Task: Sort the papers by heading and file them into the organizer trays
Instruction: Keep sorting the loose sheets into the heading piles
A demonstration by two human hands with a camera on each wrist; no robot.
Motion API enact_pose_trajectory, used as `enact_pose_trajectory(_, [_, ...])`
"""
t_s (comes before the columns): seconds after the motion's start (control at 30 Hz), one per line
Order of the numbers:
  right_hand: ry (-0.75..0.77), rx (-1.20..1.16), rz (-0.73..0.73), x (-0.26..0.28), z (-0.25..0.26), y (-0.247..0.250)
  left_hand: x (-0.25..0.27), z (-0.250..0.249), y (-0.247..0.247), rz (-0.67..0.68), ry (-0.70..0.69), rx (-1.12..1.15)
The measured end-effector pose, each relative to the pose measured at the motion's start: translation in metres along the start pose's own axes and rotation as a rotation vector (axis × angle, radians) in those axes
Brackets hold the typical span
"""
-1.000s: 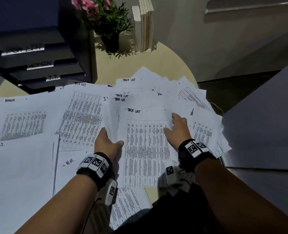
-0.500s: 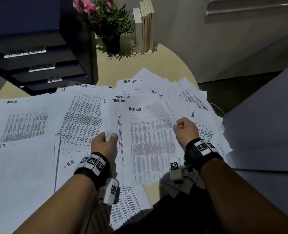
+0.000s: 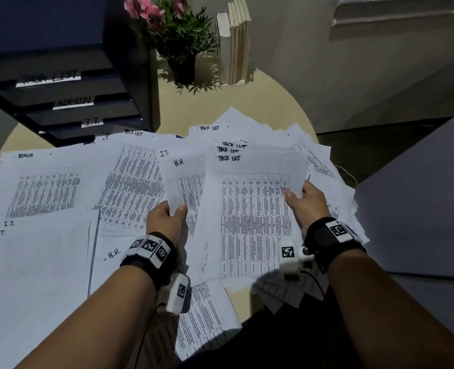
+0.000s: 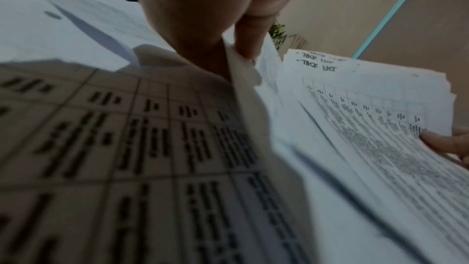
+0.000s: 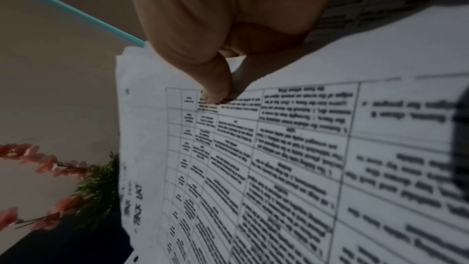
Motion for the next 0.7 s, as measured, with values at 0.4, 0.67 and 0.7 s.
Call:
enact_pose_trajectory(0.4, [0.025,0.034,0.051,0.001,-0.004,0.006,0.009,-0.02,0.004,-0.11,-0.076,-0.163])
enact_pose_trajectory(0.67, [0.195,0.455,-0.188,0.013,0.072,-0.008,0.057,-0.086,0.047,-0.253,-0.446,-0.466])
enact_pose_trajectory(0.7, [0.217,0.444,-0.183,0.013,0.08,-0.014,0.064,-0.089,0.063,-0.303,-0.45,-0.459])
Point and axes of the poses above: each hand's wrist, its own x-axis away from the middle knuckle, its own y-axis out of the back of the hand, z = x × y, the point moved 7 cm from there along -x, towards the middle knuckle, and after that the axes turned 13 degrees about z, right-handed, at the moved point
